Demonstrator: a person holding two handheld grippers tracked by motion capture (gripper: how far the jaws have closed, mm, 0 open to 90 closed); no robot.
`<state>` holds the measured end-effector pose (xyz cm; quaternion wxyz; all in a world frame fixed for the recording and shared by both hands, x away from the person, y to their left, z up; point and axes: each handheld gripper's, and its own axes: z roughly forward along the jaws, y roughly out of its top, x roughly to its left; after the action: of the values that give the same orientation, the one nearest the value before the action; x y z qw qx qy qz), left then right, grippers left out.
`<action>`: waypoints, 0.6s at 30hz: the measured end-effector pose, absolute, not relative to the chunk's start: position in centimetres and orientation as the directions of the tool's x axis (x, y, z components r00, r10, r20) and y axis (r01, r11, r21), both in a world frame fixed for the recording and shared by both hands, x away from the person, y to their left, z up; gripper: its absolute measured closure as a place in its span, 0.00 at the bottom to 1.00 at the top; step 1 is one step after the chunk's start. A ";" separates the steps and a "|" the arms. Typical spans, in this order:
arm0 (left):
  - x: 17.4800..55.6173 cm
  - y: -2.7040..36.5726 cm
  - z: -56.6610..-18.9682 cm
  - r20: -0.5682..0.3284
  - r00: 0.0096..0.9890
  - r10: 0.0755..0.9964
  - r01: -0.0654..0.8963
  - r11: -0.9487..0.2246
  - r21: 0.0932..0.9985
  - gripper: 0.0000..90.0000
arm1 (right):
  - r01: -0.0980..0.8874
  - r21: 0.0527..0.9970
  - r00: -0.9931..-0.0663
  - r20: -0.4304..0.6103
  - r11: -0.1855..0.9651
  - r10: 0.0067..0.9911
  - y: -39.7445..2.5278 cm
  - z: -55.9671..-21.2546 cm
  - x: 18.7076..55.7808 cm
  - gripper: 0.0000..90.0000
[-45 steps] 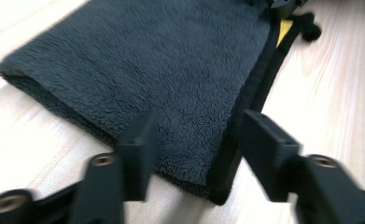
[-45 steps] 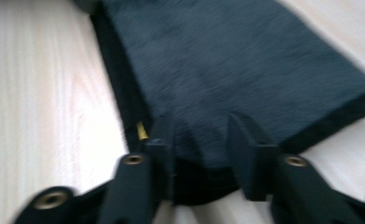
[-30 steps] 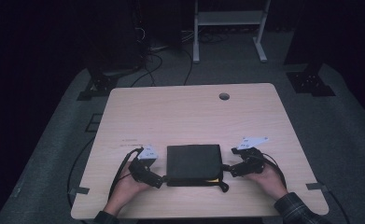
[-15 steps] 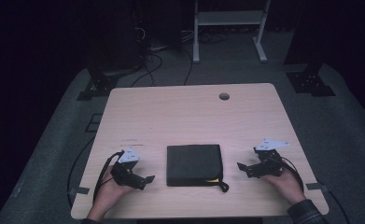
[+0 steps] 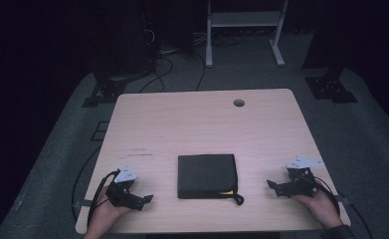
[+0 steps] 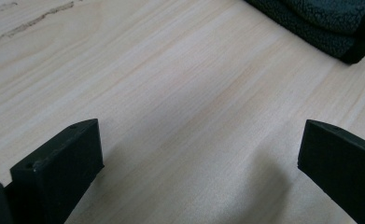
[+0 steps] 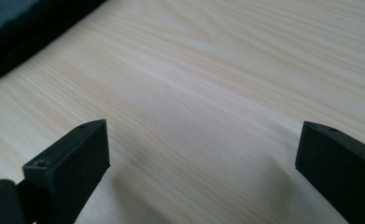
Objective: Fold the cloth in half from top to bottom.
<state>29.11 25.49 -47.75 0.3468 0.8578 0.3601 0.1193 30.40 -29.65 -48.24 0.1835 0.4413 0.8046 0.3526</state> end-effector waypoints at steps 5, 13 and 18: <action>28.8 25.5 -48.0 0.000 0.720 0.694 0.501 -0.520 0.691 0.00 | 0.603 0.712 -0.522 0.012 0.359 0.853 -30.3 -48.7 29.9 0.02; 28.6 25.9 -48.4 0.016 0.728 0.685 0.473 -0.519 0.712 0.00 | 0.605 0.715 -0.511 0.012 0.350 0.860 -31.0 -48.8 29.4 0.02; 28.6 25.9 -48.4 0.016 0.729 0.685 0.472 -0.519 0.712 0.00 | 0.604 0.716 -0.512 0.012 0.350 0.859 -31.0 -48.8 29.4 0.02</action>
<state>28.61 25.92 -48.35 0.3561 0.8587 0.3369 0.1492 29.37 -31.03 -48.80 0.1868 0.4572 0.8001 0.3406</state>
